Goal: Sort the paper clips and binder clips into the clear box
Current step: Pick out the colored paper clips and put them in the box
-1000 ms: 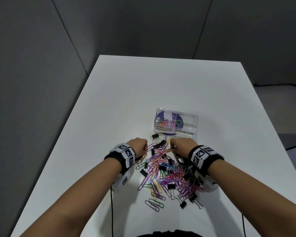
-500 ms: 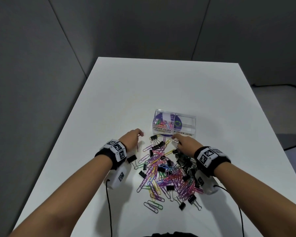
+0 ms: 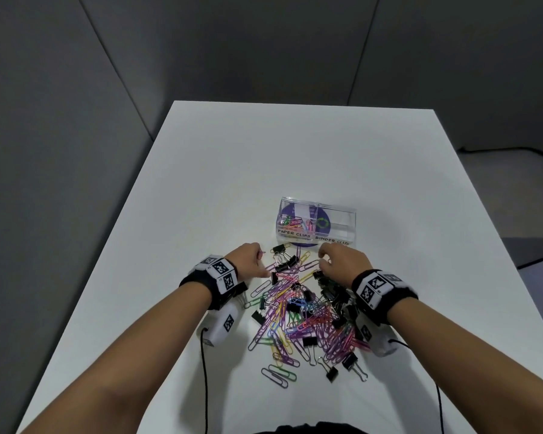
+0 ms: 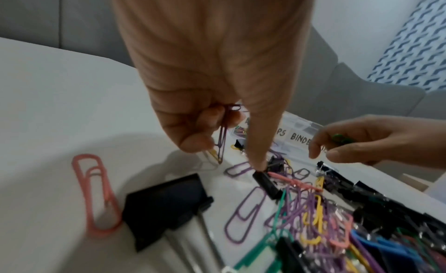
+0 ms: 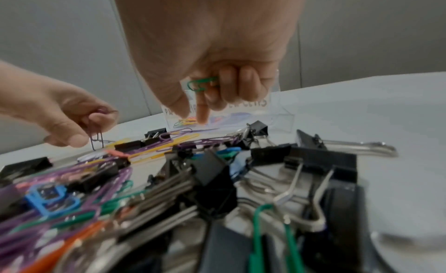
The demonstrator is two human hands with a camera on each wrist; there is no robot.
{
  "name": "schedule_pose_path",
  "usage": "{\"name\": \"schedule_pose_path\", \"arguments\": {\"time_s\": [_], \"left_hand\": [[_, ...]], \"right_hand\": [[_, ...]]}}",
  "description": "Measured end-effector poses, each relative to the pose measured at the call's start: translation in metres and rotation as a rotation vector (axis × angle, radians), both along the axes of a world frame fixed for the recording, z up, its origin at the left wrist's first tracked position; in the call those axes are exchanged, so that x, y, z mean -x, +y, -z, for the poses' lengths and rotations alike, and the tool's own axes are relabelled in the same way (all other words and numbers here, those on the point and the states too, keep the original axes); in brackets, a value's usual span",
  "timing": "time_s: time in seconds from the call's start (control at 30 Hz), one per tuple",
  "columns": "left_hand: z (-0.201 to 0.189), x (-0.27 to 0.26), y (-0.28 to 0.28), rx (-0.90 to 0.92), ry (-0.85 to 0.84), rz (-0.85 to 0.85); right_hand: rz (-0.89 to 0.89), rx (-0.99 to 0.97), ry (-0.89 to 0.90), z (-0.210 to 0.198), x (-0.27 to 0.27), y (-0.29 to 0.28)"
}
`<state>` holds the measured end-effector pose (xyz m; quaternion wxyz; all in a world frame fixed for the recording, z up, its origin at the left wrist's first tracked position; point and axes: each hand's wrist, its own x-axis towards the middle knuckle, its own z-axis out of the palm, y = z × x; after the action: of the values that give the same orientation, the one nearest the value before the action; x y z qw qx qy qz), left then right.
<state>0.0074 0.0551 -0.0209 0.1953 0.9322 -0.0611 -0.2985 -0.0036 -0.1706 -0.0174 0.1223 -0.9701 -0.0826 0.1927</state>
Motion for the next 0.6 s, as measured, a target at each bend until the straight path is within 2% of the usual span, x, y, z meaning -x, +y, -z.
{"name": "schedule_pose_path", "arguments": {"time_s": [0.13,0.2,0.43,0.6], "left_hand": [[0.008,0.001,0.003,-0.131,-0.003,0.04],[0.009,0.001,0.004,-0.147,-0.005,0.052],[0.006,0.003,0.005,-0.145,-0.012,0.178],[0.007,0.0,0.0,-0.246,-0.057,0.259]], "right_hand": [[-0.243,0.068,-0.004,0.0,0.003,0.007],[-0.304,0.101,0.014,0.004,0.002,0.013],[-0.269,0.107,0.086,0.009,-0.002,0.022],[-0.263,0.127,0.14,0.008,-0.007,0.025]]}}
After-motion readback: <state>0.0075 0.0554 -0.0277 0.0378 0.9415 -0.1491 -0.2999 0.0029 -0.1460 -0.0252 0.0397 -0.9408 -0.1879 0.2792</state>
